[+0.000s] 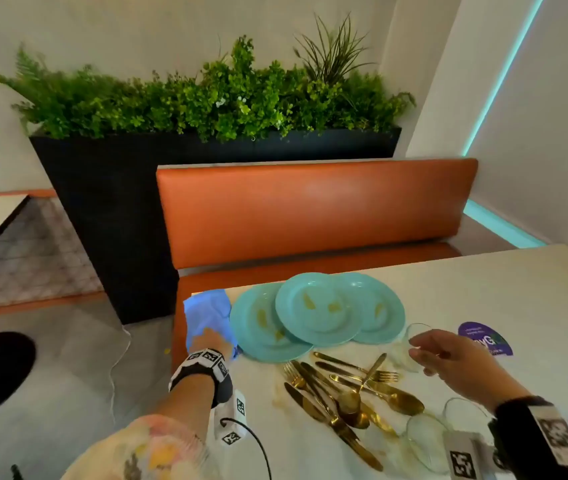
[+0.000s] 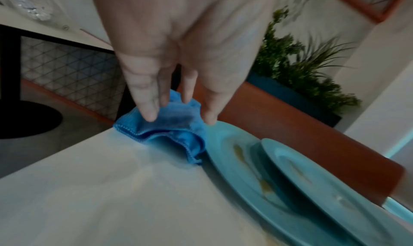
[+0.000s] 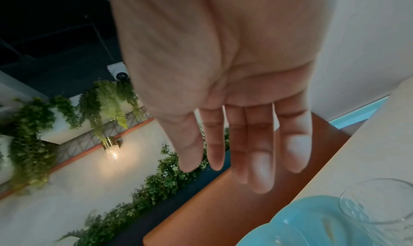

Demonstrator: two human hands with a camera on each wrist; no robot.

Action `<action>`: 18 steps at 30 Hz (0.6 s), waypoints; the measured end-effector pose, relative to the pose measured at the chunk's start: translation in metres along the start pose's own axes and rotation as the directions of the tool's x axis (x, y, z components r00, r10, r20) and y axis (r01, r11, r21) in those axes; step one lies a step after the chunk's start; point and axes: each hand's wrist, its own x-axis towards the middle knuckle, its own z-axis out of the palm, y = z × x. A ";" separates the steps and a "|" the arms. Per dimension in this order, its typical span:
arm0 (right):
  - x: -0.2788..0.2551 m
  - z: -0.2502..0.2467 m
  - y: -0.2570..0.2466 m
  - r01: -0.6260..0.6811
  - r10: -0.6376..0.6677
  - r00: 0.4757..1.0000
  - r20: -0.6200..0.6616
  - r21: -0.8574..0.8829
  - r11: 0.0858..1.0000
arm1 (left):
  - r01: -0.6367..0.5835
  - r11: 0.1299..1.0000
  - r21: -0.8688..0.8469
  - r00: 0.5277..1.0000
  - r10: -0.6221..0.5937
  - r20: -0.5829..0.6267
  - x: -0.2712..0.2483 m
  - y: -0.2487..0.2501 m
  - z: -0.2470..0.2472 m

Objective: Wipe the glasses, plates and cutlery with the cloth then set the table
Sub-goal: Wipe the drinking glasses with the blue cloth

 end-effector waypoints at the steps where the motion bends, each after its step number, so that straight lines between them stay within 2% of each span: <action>1: 0.007 0.003 0.000 -0.010 0.010 1.000 0.000 0.008 1.000 | 0.032 0.999 0.020 0.999 -0.033 0.020 0.014 -0.004 0.000; 4: 0.022 0.008 0.000 -0.063 0.063 0.998 -0.005 -0.018 0.998 | 0.136 0.990 -0.023 0.991 -0.136 0.015 0.050 -0.015 0.002; 7: 0.031 0.011 -0.001 -0.094 0.093 0.995 -0.018 -0.031 0.995 | 0.089 0.995 0.034 0.995 -0.090 0.035 0.074 -0.018 0.008; 12: 0.037 0.021 -0.007 -0.125 0.125 0.992 0.003 -0.062 0.990 | 0.106 0.992 0.063 0.989 -0.111 0.096 0.082 -0.015 0.015; 16: 0.041 0.025 -0.010 -0.121 0.122 0.992 0.010 -0.070 0.990 | 0.164 0.981 -0.108 0.979 -0.148 0.138 0.093 -0.017 0.003; 18: 0.042 0.024 -0.013 -0.107 0.108 0.994 0.008 -0.069 0.992 | 0.160 0.953 -0.257 0.987 -0.152 0.052 0.087 -0.011 -0.017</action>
